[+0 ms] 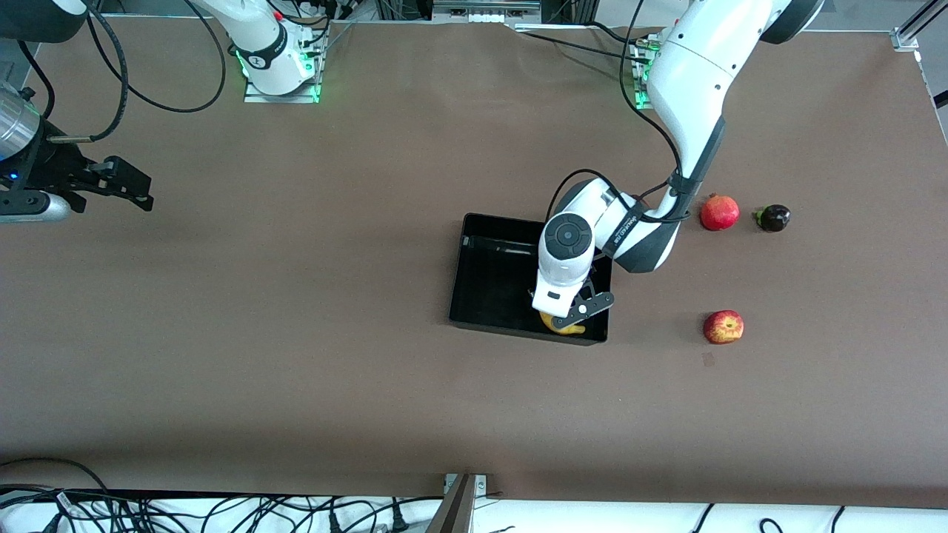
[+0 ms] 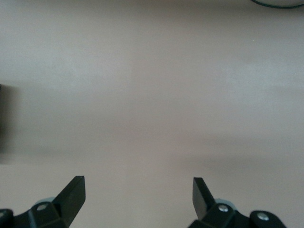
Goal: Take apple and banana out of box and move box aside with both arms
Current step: 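Move the left gripper back into the tray over the banana, then grasp the yellow banana with the left gripper and lift it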
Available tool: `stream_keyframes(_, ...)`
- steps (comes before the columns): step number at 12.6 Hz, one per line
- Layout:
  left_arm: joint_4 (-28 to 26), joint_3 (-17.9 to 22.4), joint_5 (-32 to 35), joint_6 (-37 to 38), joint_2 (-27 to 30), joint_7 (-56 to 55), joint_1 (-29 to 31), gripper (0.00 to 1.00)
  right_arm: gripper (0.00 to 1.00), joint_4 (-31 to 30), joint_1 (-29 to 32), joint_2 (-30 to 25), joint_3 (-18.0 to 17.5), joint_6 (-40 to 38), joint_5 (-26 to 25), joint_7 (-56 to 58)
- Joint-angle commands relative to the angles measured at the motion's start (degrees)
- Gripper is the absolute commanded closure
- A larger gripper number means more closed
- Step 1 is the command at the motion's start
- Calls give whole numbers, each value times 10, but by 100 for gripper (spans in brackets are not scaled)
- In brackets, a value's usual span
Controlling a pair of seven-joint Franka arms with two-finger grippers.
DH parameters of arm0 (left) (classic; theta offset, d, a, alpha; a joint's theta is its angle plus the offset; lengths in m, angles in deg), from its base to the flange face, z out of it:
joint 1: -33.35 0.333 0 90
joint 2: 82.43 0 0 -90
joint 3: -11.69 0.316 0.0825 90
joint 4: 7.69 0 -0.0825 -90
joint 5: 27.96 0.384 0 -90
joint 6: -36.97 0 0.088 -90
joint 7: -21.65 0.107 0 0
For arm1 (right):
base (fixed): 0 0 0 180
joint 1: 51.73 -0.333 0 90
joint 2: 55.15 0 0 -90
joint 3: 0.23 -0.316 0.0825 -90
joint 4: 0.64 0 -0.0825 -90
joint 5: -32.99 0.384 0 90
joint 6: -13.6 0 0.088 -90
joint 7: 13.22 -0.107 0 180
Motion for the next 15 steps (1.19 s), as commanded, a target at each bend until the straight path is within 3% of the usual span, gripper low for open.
stream_keyframes(1, -2, 6, -16, -8, 3, -16, -7, 0, 0, 7, 6, 2, -5, -2, 2, -3)
stream_keyframes(11, -34, -5, -30, -95, -19, -29, -13, 0, 0, 7, 6, 3, -5, -2, 2, -3)
stream_keyframes(12, -34, -5, -29, -95, -19, -29, -13, 23, 0, 7, 6, 2, -5, -2, 2, -3)
stream_keyframes(14, -34, -5, -28, -95, -19, -33, -13, 88, 0, 7, 6, 2, -5, -3, 2, -3)
stream_keyframes(15, -35, -5, -26, -95, -19, -34, -13, 100, 0, 7, 6, 2, -5, -2, 2, -3)
